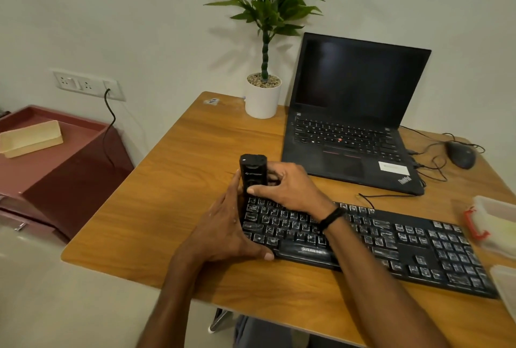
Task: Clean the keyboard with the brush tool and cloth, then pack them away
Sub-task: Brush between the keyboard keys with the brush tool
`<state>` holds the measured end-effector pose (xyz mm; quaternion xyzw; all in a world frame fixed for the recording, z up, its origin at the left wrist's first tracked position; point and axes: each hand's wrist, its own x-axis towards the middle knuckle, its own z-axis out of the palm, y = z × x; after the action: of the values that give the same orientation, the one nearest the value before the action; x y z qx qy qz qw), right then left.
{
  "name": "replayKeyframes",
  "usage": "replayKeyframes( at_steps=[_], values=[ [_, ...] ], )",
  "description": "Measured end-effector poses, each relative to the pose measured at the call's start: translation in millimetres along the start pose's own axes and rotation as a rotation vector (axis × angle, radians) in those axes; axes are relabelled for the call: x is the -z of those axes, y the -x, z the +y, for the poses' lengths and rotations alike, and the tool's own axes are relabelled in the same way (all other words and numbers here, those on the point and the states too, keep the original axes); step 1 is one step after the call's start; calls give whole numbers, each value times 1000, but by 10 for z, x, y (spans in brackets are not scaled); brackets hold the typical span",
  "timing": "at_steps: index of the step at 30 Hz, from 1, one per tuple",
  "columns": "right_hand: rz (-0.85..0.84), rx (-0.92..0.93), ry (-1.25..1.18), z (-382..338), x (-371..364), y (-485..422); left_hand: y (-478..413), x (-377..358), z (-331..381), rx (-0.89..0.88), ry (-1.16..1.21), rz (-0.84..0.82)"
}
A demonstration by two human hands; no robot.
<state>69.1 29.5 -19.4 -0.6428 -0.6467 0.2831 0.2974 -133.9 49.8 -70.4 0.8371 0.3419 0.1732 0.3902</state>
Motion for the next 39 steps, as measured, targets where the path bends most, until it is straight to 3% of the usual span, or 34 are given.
replayKeyframes(
  at_steps=[6, 16, 19, 22, 25, 29, 31, 35, 39],
  values=[
    [164, -66, 165, 121, 229, 21, 1, 0, -4, 16, -14, -1],
    [51, -60, -95, 143, 130, 45, 14, -2, -16, 12, -21, -8],
    [137, -50, -57, 147, 95, 18, 22, 6, -17, 16, -21, -7],
    [48, -44, -26, 116, 64, 5, 30, 8, -6, 15, -8, -6],
    [162, -34, 56, 92, 56, -7, 23, 7, 3, 13, -5, -7],
    [70, -19, 29, 81, 28, 1, 27, 10, 13, 9, -2, -4],
    [175, -18, 44, 97, 67, 14, 21, 3, 15, 13, -3, -8],
    [14, -65, -82, 142, 79, 77, 24, 3, 11, 22, 3, -4],
    [178, -25, -47, 146, 80, 90, 23, 8, -4, 24, -6, 1]
  ],
)
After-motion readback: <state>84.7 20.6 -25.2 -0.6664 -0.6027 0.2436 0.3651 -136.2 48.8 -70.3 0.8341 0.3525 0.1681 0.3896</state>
